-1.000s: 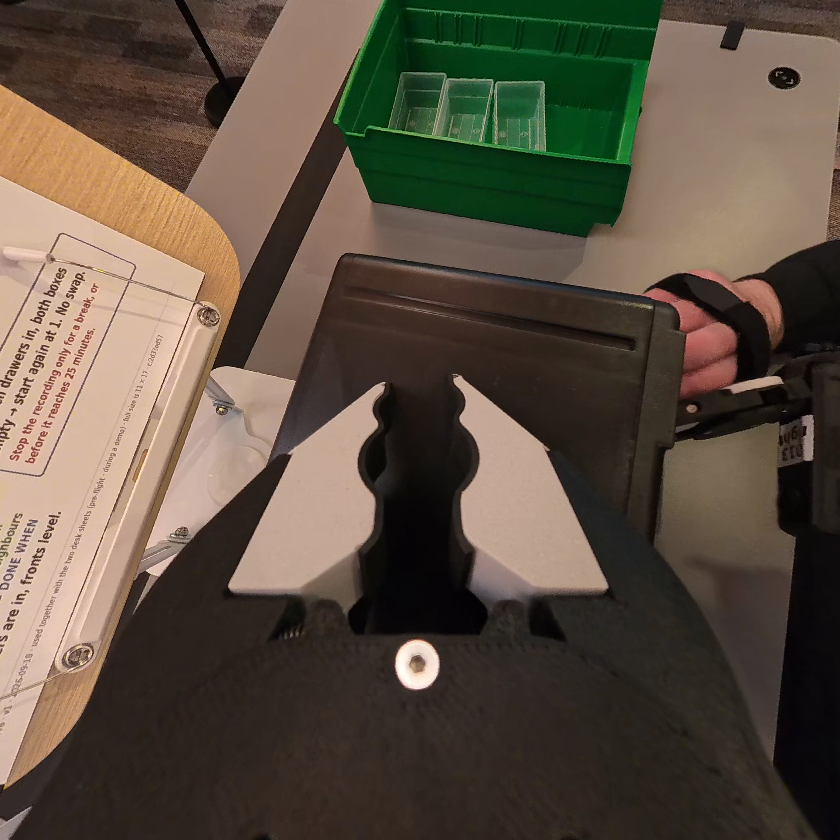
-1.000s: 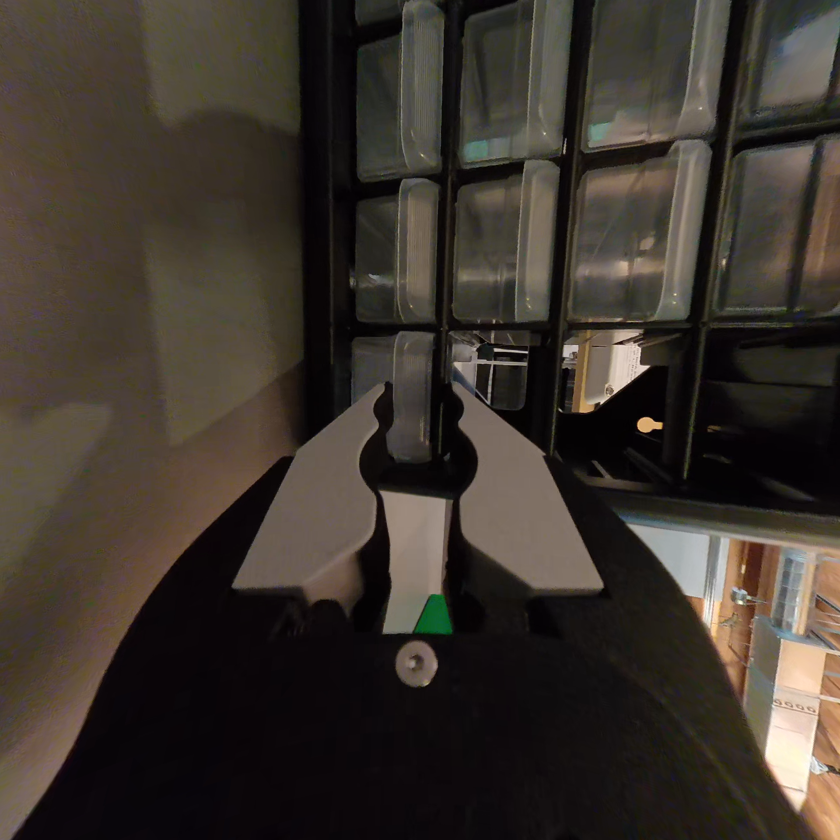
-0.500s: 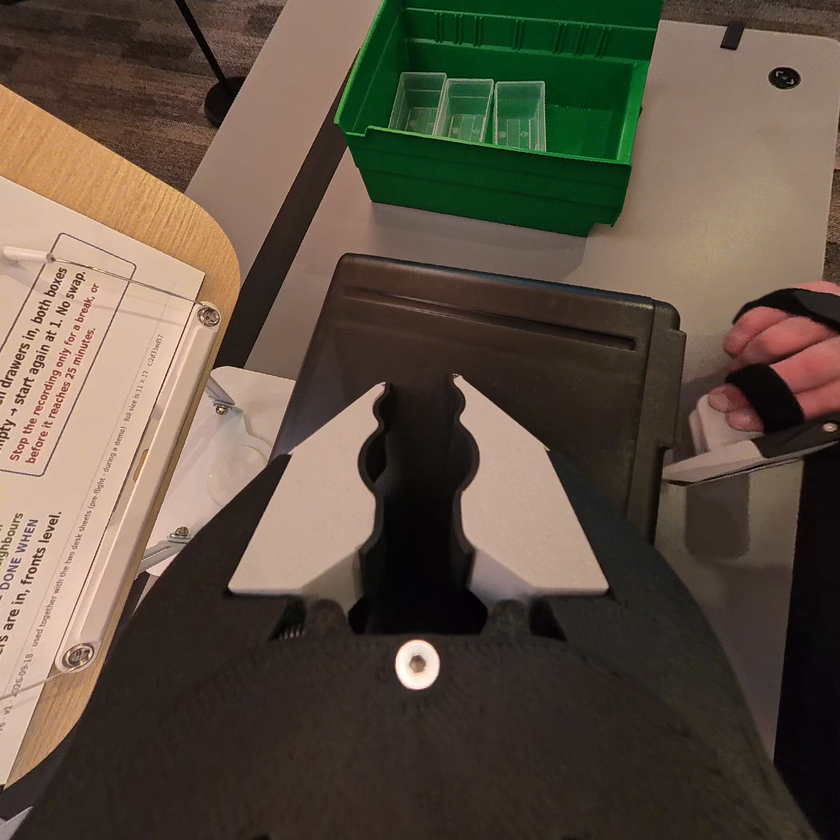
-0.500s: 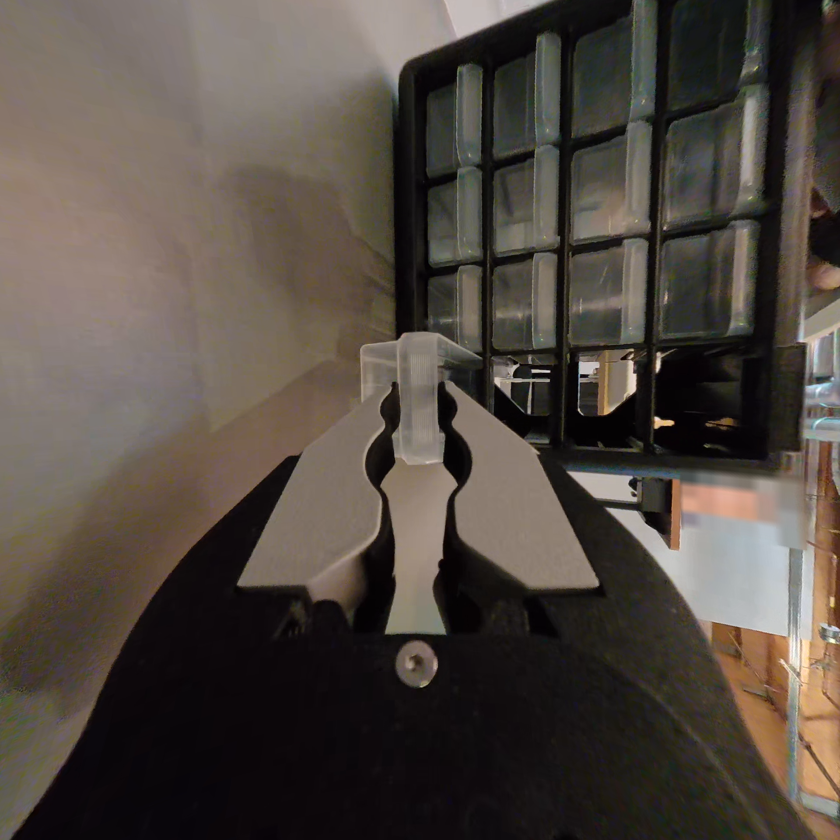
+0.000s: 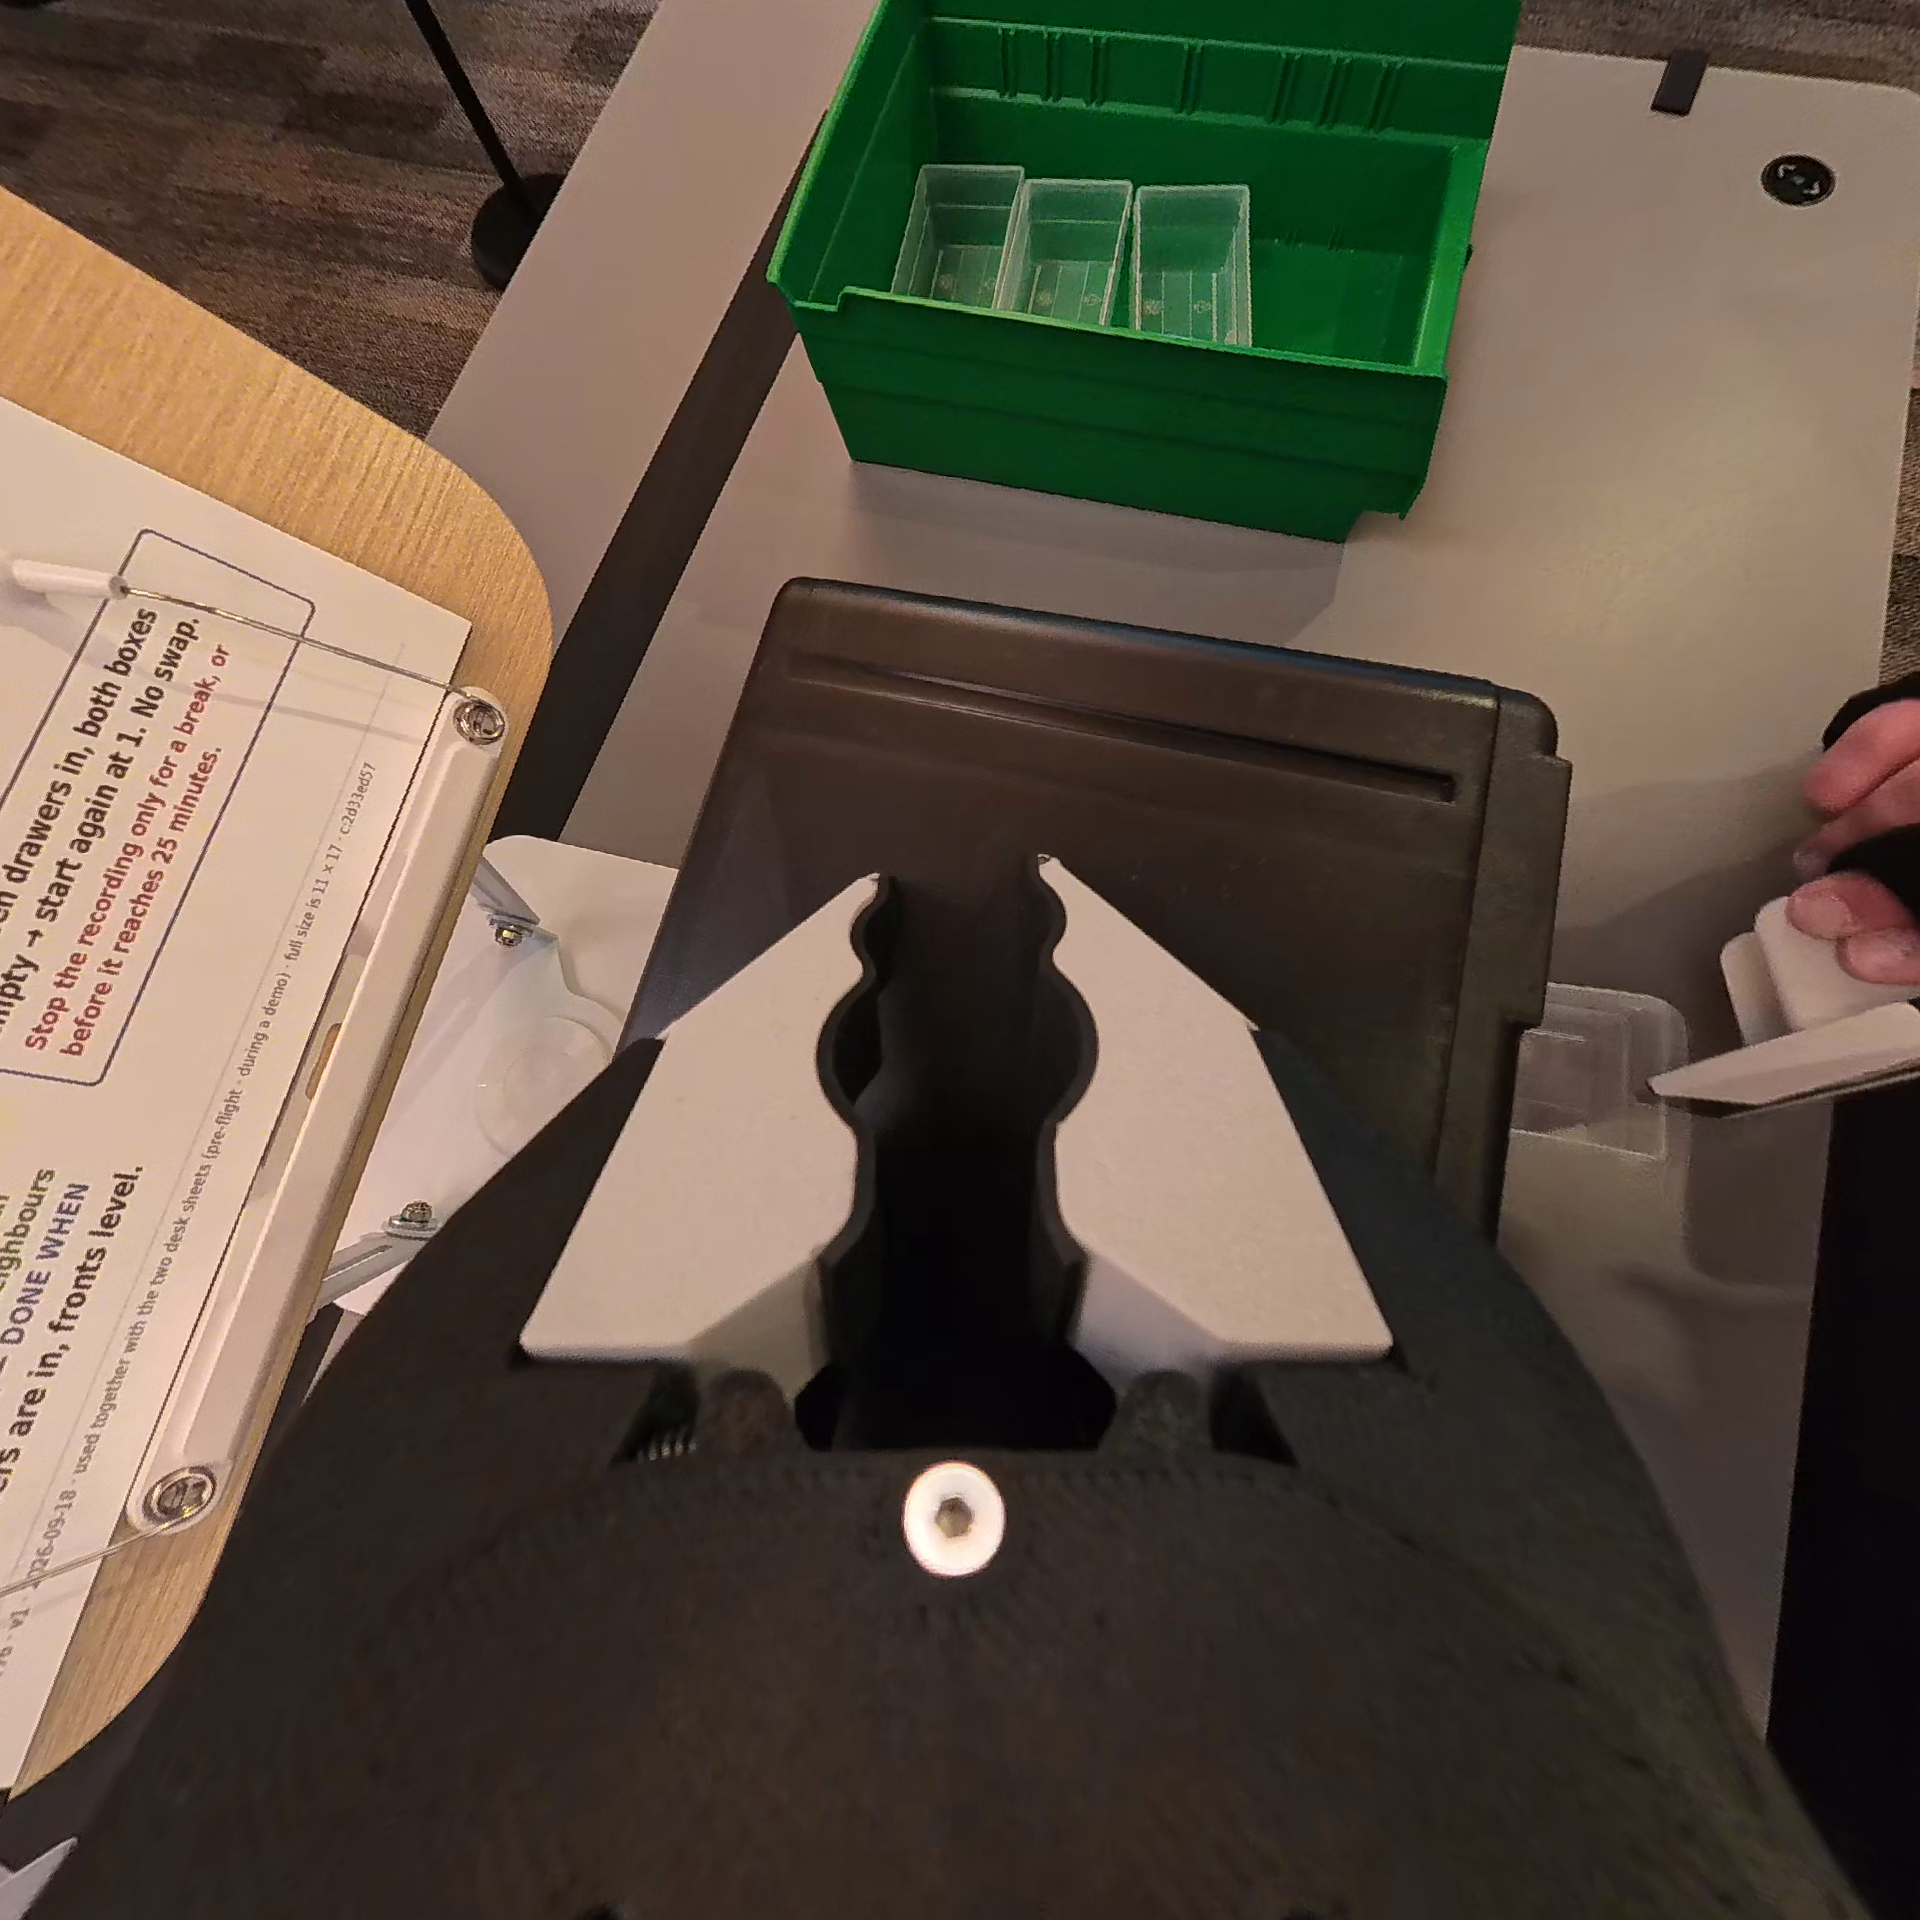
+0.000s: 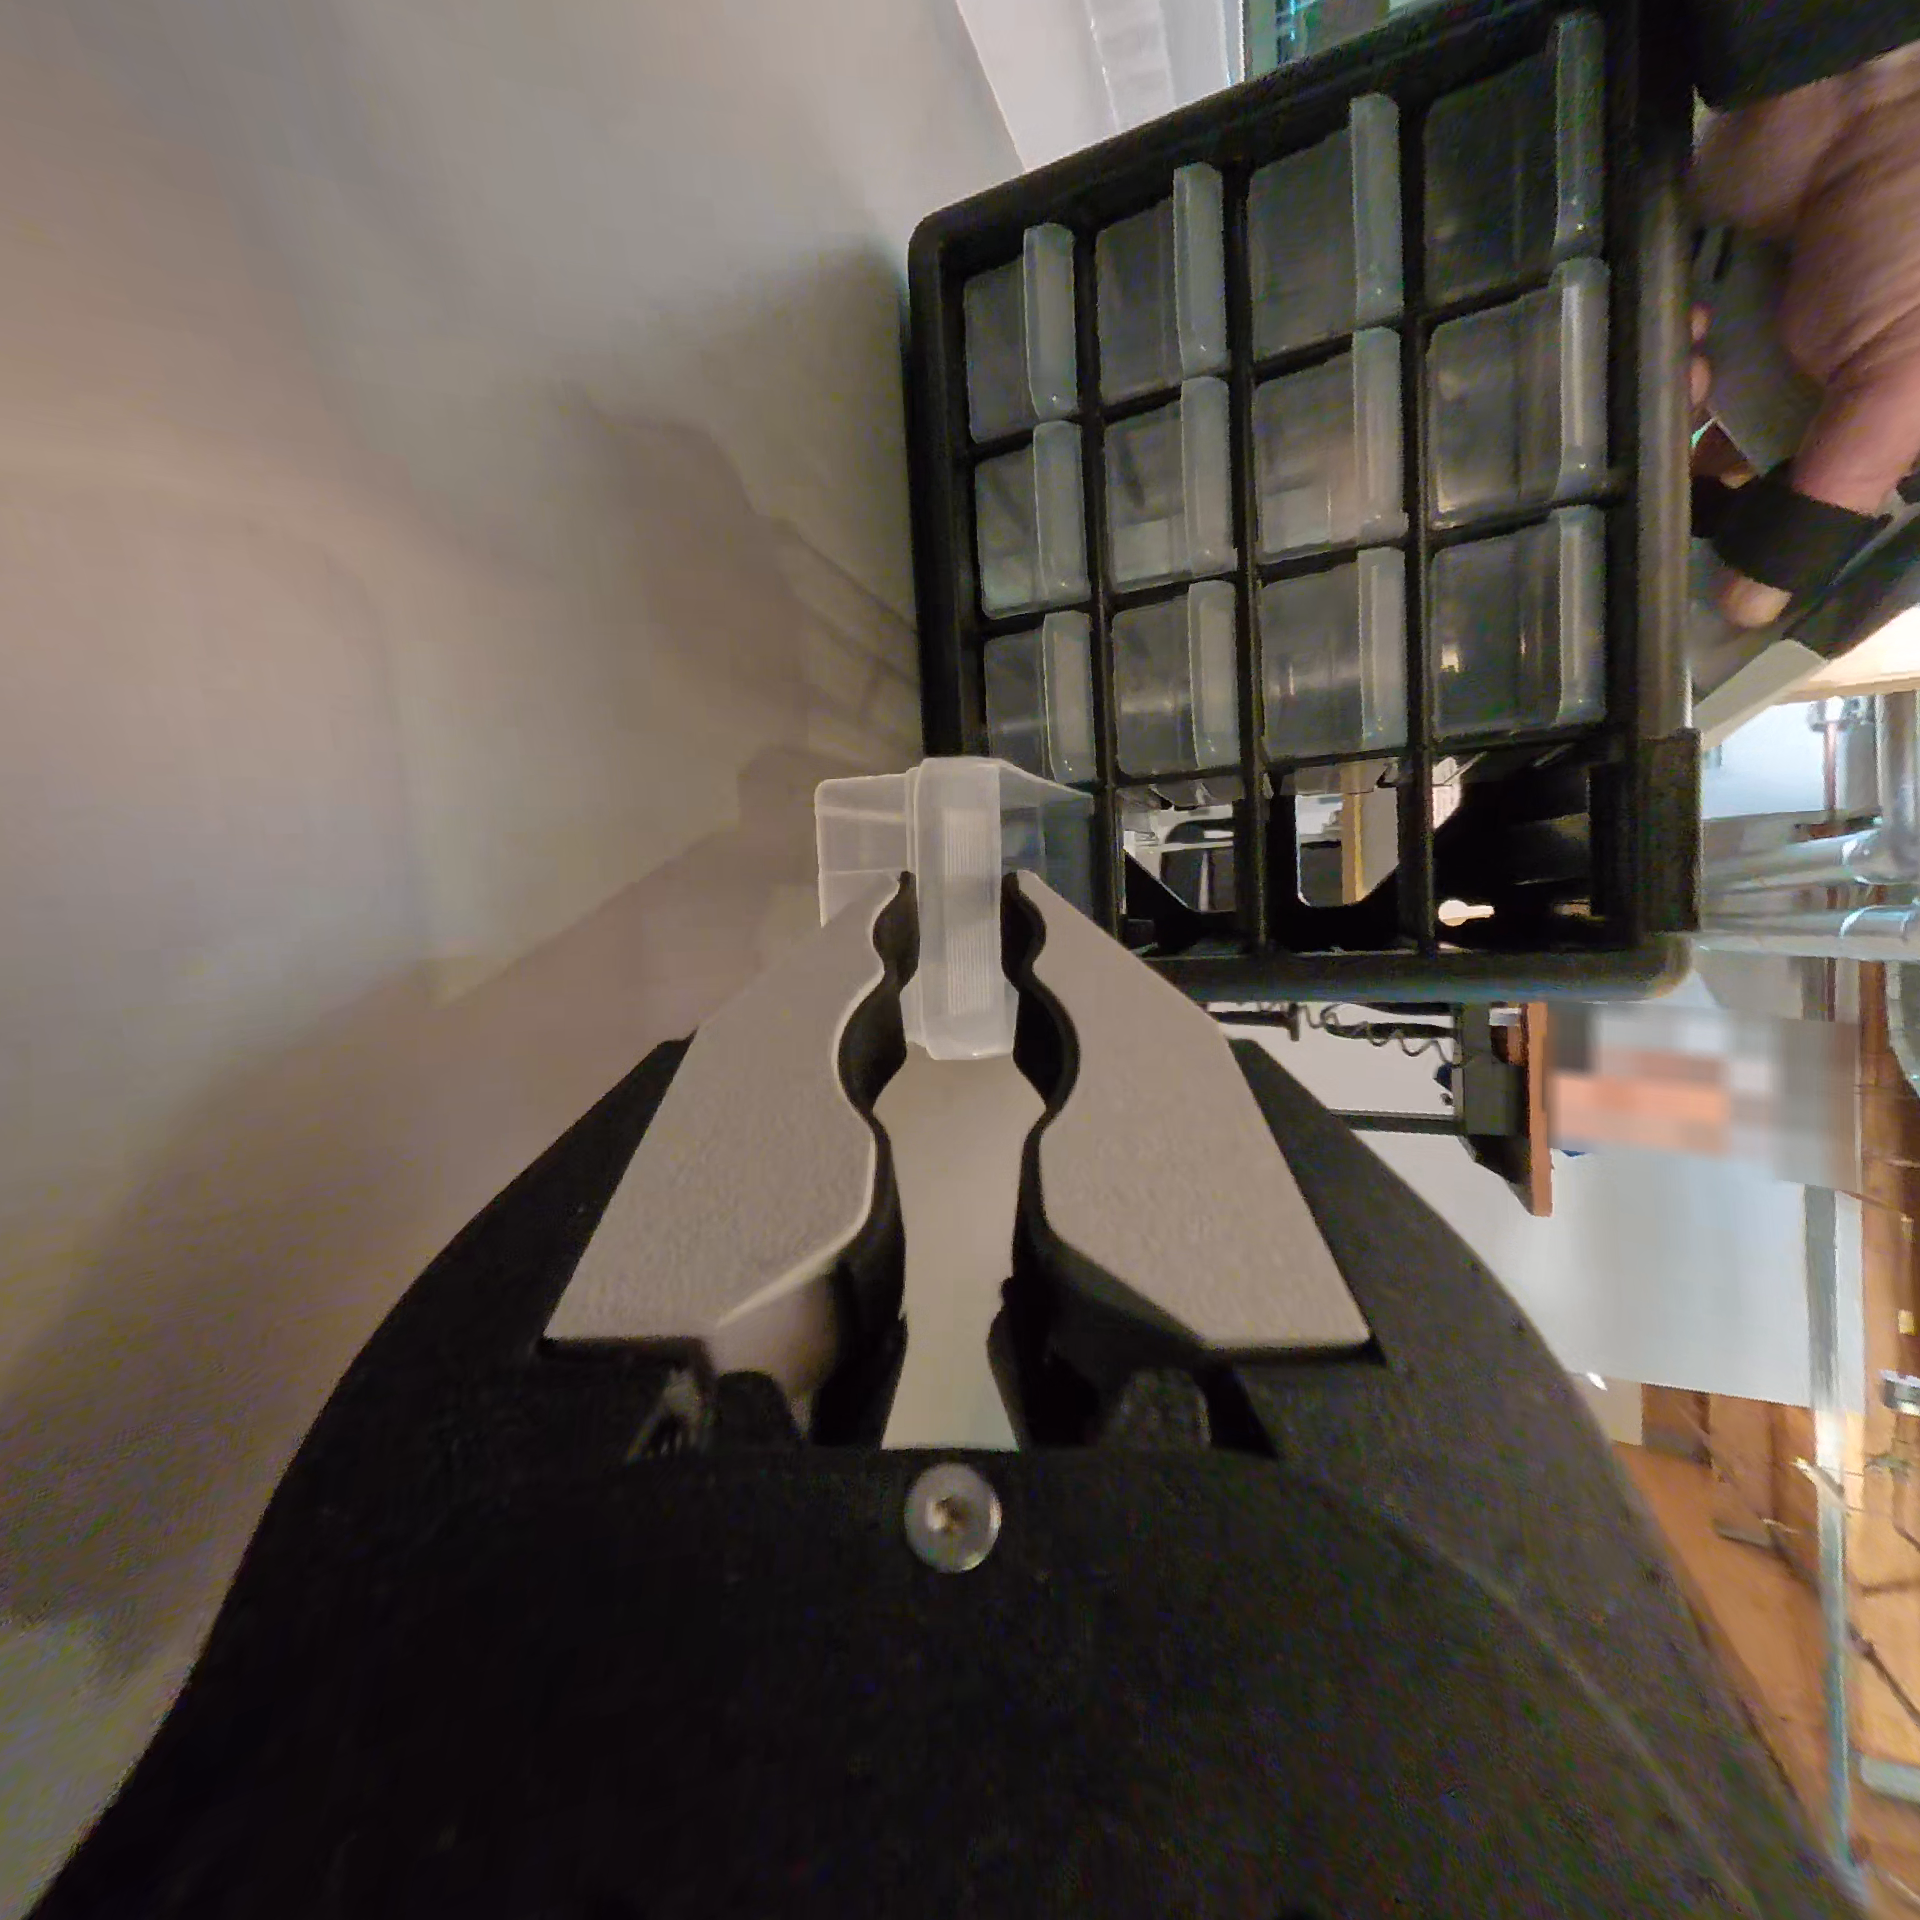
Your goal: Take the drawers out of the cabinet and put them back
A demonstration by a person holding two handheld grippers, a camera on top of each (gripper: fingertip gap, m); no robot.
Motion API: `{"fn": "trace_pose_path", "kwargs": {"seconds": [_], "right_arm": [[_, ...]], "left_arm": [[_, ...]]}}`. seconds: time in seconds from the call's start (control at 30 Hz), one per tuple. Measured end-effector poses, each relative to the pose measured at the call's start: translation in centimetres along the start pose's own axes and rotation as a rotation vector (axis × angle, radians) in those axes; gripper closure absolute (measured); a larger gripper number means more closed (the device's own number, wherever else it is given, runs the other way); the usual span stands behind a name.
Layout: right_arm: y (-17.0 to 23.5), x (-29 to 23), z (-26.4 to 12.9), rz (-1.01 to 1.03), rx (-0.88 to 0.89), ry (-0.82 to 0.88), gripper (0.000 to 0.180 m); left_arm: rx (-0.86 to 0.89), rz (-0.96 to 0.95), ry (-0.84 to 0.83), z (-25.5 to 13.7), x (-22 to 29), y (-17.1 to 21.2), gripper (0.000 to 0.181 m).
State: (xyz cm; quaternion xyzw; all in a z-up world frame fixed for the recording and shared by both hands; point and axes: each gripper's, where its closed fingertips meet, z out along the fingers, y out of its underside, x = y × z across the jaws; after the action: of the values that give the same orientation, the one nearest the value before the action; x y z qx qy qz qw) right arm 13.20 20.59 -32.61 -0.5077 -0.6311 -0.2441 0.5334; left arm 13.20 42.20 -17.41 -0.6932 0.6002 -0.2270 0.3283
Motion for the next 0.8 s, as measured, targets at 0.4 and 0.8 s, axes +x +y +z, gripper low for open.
{"fn": "trace_pose_path", "kwargs": {"seconds": [0.4,0.8], "right_arm": [[-0.5,6.3,0.8,0.237,0.032,-0.146,0.169],[1.4,11.2,1.1,0.229,0.002,-0.054,0.179]], "left_arm": [[0.0,-0.003,0.002,0.0,0.0,0.0,0.157],[0.0,-0.001,0.002,0.0,-0.1,0.0,0.158]]}}
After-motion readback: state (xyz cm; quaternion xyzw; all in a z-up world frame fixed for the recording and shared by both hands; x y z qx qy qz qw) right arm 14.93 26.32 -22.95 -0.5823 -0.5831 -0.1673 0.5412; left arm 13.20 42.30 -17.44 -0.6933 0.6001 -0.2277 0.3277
